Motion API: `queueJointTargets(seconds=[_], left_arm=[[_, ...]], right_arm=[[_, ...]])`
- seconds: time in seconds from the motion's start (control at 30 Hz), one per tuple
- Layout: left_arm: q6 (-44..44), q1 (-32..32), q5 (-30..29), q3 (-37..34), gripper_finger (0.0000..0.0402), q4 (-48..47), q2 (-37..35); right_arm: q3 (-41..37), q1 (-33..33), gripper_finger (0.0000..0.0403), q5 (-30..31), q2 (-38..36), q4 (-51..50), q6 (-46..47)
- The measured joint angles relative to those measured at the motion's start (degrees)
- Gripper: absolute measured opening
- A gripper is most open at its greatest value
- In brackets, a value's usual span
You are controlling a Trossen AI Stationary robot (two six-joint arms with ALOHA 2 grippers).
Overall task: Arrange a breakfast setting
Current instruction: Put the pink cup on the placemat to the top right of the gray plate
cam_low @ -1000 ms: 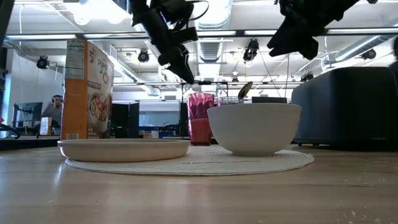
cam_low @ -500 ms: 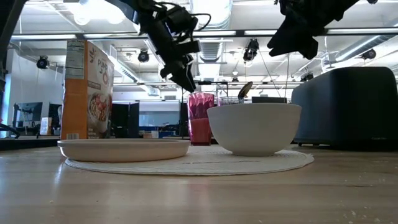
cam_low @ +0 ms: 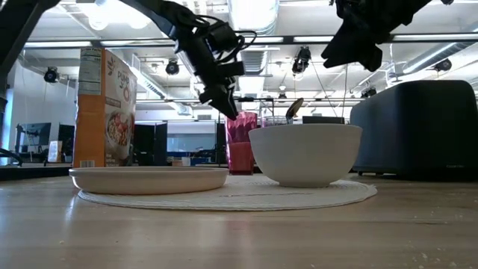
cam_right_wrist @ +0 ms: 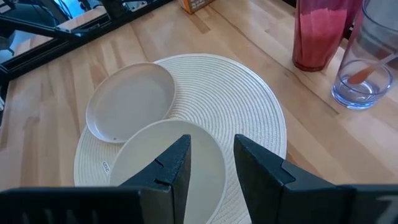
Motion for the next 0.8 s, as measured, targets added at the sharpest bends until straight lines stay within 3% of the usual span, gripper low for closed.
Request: queueJointTargets(seconds=[0.2,0.37,0.6,0.8], left_arm=[[-1.6,0.2,5.7,0.0,0.0119,-1.2,0.4],[-1.7,0.3,5.6,0.0,0.0086,-1.2,0.5],[-2.0,0.5,5.7,0.0,0.001,-1.6,0.5],[-2.0,0.8,5.8,0.0,0.0003,-2.2,0.6]], right_arm=[[0.0,0.0,0.0106,0.0,0.0,-0.2,0.0],[0.0,0.0,0.01,0.0,0.0,-0.3,0.0],[0.0,0.0,0.0093,0.0,0.0,-0.3,0.0],[0.0,0.0,0.0095,0.0,0.0,-0.3,0.1]])
